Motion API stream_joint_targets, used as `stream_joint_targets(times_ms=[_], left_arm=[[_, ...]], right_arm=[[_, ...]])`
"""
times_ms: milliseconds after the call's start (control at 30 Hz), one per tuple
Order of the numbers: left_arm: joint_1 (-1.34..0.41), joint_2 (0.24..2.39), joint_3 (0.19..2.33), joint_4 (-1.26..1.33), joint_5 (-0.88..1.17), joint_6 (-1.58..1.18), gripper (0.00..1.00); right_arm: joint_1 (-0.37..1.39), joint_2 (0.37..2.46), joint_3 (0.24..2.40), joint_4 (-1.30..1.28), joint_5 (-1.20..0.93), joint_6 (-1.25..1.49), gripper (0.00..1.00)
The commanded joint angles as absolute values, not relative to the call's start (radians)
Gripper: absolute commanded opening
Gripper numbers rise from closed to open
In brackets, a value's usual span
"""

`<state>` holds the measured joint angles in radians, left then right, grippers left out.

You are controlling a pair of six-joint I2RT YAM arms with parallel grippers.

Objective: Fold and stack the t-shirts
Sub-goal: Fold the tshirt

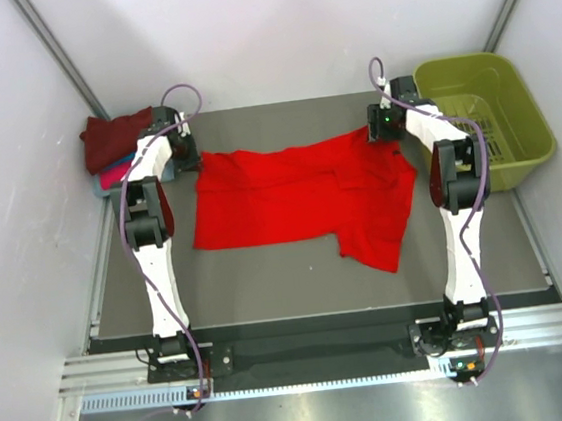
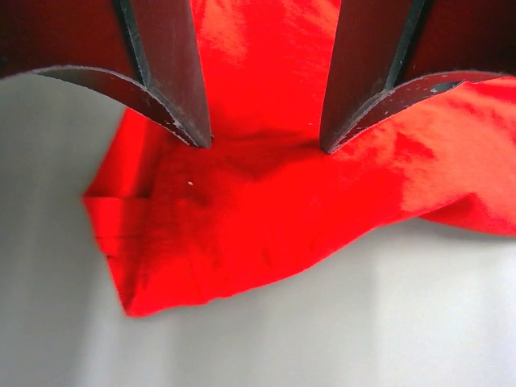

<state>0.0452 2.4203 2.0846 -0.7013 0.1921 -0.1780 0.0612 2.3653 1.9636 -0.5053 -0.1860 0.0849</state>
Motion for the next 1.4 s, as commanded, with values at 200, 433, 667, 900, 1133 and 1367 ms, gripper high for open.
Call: stream_joint_targets(times_ms=[200, 433, 667, 900, 1133, 1367], left_arm=[[0.078, 2.307, 2.003, -0.716, 0.064, -0.150, 0.38], [0.061, 2.191, 2.019, -0.654, 0.185, -0.190, 0.42], [0.017, 2.301, 2.040, -0.644, 0.313, -0.221, 0.42], [0.003, 2.391, 2.057, -0.626, 0.328, -0.224, 0.42], [0.008, 2.456, 2.095, -0.623, 0.261, -0.235, 0.43], [0.005, 2.559, 2.197, -0.591, 0.204, -0.209, 0.44]], right_arm=[[0.031, 2.353, 1.954, -0.509, -0.144, 0.037, 0.61], [0.049, 2.298, 1.934, -0.503, -0.150, 0.031, 0.65], [0.057, 2.276, 1.904, -0.502, -0.150, 0.028, 0.66], [0.057, 2.281, 1.898, -0.503, -0.163, 0.044, 0.66], [0.054, 2.315, 1.908, -0.511, -0.161, 0.080, 0.66], [0.052, 2.404, 2.034, -0.491, -0.143, 0.087, 0.66]])
